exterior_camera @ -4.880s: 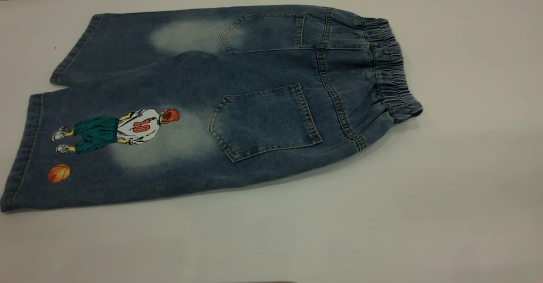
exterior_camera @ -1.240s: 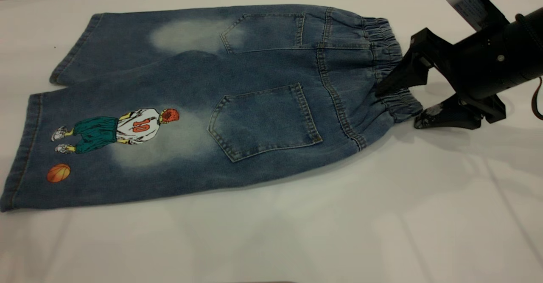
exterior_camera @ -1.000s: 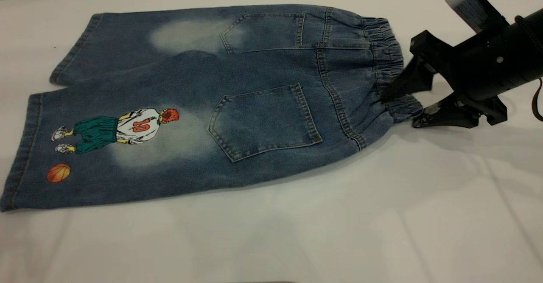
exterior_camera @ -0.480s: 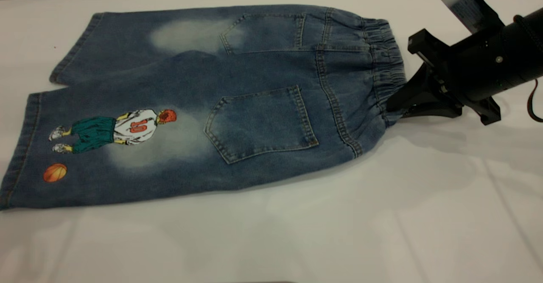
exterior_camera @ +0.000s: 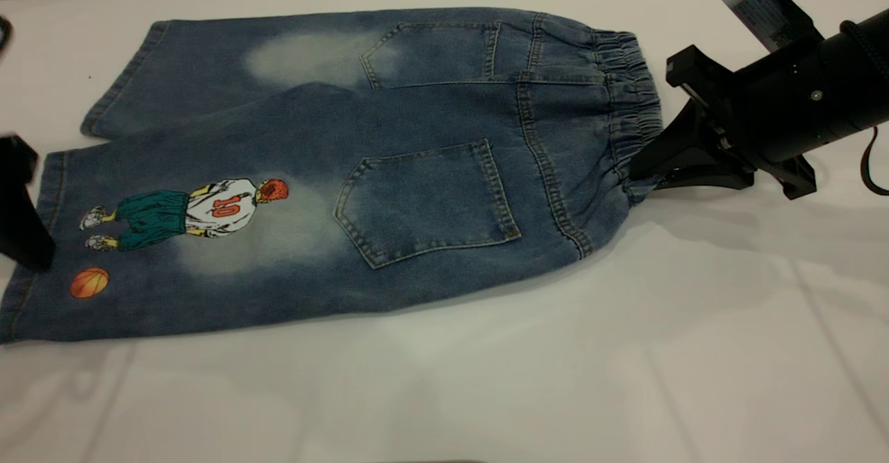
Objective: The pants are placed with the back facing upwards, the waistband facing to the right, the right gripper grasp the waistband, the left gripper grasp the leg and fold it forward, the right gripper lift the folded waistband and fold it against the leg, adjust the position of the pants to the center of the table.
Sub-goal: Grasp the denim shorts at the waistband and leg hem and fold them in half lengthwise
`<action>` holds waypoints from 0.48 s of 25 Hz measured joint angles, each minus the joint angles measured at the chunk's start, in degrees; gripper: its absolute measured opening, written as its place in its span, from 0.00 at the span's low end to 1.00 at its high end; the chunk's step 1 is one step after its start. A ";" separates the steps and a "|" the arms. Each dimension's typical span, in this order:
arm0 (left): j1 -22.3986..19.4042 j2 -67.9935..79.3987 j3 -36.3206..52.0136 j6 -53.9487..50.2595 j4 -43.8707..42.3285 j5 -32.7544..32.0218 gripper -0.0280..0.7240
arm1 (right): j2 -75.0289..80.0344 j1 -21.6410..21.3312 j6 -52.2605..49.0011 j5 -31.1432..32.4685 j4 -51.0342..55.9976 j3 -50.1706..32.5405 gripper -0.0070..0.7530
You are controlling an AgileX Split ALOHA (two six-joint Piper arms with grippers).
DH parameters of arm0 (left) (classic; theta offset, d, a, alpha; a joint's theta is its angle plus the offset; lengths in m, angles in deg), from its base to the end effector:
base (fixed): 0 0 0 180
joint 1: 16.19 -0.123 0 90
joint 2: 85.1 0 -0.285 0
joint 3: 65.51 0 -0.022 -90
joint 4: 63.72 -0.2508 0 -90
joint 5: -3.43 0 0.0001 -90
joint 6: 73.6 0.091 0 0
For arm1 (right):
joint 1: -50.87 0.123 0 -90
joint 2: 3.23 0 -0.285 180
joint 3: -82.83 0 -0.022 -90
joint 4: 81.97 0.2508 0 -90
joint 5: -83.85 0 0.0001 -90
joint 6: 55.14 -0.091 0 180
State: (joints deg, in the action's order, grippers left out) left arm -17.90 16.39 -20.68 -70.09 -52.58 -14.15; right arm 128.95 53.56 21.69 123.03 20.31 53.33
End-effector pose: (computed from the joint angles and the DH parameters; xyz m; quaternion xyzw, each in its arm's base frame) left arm 0.2398 0.0018 0.1186 -0.0720 0.9867 -0.0356 0.1411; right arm 0.3219 0.0714 0.0400 0.1302 0.9110 0.3673 0.1351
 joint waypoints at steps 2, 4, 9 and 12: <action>-0.37 2.17 -0.05 0.00 -0.06 2.12 0.68 | 0.00 0.00 0.06 0.19 -0.43 0.00 0.05; -0.57 3.88 -0.10 0.00 -0.80 3.77 0.68 | 0.00 0.00 0.16 0.21 -0.69 0.00 0.06; -1.14 5.97 -0.20 -0.67 -7.53 3.89 0.68 | 0.00 0.00 0.31 0.32 -1.11 0.02 0.06; -1.53 6.05 -0.20 -2.49 -11.57 2.81 0.68 | 0.00 0.00 0.31 0.50 -1.81 0.02 0.06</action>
State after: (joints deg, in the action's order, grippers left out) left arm -19.44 22.44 -20.89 -72.59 -64.15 -11.34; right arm 128.95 53.56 22.00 123.53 18.50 53.35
